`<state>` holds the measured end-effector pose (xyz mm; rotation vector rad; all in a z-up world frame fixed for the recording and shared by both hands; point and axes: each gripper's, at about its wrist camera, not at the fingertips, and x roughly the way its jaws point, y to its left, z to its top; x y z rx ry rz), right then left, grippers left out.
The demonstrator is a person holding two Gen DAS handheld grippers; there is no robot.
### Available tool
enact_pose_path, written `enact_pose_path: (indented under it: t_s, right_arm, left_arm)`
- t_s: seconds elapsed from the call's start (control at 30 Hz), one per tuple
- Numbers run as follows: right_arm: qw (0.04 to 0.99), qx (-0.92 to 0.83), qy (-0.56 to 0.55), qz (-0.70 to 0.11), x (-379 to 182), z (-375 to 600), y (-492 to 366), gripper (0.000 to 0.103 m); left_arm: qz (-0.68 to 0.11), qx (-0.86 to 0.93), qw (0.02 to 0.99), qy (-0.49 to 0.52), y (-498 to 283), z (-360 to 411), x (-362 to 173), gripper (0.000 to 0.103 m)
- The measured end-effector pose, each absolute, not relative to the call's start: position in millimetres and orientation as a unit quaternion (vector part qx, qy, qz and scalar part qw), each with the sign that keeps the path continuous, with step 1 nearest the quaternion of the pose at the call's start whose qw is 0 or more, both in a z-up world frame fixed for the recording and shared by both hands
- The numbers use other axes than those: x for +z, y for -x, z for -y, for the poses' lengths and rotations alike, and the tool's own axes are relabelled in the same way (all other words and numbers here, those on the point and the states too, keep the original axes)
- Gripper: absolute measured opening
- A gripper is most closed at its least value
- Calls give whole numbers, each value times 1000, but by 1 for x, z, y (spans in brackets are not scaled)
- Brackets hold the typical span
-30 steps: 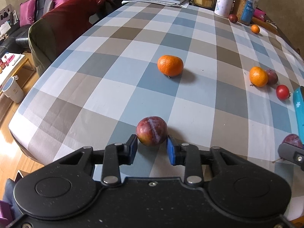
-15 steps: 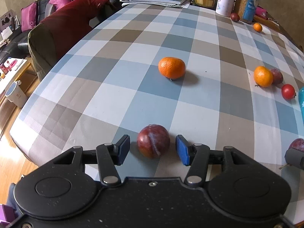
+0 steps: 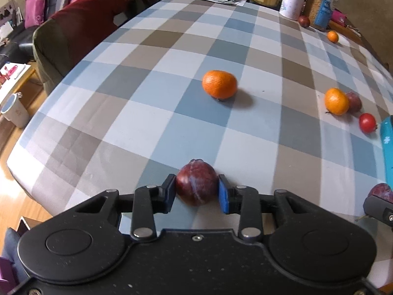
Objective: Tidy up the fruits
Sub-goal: 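Carry both plums over the gold tray with both grippers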
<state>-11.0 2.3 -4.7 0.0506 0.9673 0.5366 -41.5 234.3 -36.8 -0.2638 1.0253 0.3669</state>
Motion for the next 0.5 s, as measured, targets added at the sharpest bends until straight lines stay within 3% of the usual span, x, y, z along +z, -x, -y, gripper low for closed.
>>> enact_pose_path:
  t_s: [0.5]
  right_arm:
    - [884, 184, -58, -426, 30, 79, -10, 39]
  left_arm:
    - [-463, 102, 876, 87, 19, -184, 4, 44]
